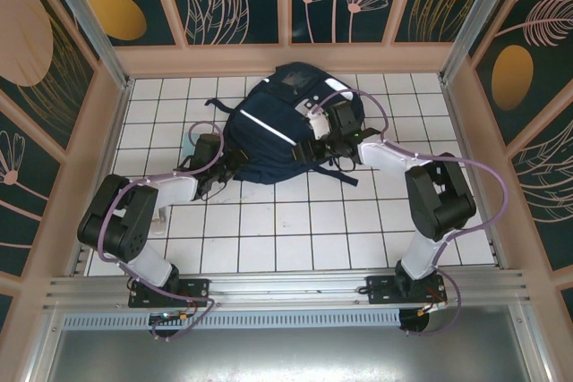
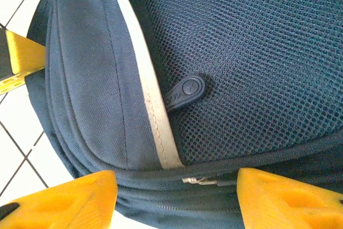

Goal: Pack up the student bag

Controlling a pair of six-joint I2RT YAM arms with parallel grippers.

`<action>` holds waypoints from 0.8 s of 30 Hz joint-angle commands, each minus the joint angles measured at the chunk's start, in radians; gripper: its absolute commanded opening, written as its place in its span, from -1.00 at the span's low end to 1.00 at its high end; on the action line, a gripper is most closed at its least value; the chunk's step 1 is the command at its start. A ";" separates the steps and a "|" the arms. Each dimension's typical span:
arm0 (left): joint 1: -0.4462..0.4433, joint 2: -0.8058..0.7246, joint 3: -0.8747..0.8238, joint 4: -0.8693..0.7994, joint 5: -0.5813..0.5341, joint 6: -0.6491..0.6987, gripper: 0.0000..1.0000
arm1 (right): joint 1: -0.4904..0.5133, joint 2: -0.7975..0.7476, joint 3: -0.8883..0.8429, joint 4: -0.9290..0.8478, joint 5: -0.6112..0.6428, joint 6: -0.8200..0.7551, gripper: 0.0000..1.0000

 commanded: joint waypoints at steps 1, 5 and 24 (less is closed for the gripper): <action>-0.012 0.020 -0.002 -0.003 0.006 0.013 -0.58 | 0.008 0.047 0.008 0.063 -0.003 -0.033 0.29; -0.013 0.024 -0.009 -0.004 0.006 0.014 -0.58 | 0.007 0.072 0.017 0.073 0.059 -0.074 0.34; -0.011 0.089 0.028 0.071 0.045 -0.024 -0.60 | 0.103 0.100 0.042 0.070 -0.184 0.011 0.73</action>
